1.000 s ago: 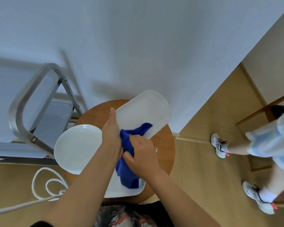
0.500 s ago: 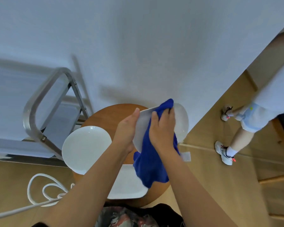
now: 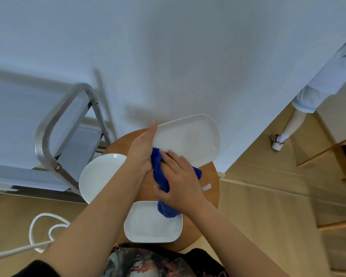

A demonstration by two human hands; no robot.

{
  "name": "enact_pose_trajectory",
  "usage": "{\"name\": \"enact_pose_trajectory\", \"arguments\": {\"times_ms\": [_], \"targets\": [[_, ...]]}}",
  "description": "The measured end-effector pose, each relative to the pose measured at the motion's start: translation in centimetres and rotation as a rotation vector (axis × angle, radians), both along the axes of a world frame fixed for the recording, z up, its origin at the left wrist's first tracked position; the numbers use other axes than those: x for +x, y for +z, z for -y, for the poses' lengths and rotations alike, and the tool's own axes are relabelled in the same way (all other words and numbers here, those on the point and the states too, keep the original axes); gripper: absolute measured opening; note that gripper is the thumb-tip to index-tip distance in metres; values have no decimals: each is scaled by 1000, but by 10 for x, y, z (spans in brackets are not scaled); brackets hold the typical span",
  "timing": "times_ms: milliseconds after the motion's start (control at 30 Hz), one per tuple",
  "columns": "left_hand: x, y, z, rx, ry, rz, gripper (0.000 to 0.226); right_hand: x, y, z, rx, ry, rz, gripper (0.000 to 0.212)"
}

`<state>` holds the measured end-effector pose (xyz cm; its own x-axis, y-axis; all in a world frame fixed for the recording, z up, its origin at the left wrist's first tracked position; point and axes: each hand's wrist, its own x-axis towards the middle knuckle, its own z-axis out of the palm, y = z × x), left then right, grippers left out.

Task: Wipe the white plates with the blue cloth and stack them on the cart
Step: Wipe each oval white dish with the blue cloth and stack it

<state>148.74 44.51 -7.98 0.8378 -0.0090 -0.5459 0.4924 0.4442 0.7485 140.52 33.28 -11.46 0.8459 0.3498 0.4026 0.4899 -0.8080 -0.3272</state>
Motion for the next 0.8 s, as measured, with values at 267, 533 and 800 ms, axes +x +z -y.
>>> {"name": "enact_pose_trajectory", "arguments": {"times_ms": [267,533,800], "targets": [[2,10,-12,-64,-19,12,37,10,2,27,141,-72,267,17],[-20,-20,-13,98,-163,-57,68,23,46,50,1381,-286,-538,10],[-23,-33,-29,-180,-156,74,51,19,42,56,1601,-310,-744,39]]}}
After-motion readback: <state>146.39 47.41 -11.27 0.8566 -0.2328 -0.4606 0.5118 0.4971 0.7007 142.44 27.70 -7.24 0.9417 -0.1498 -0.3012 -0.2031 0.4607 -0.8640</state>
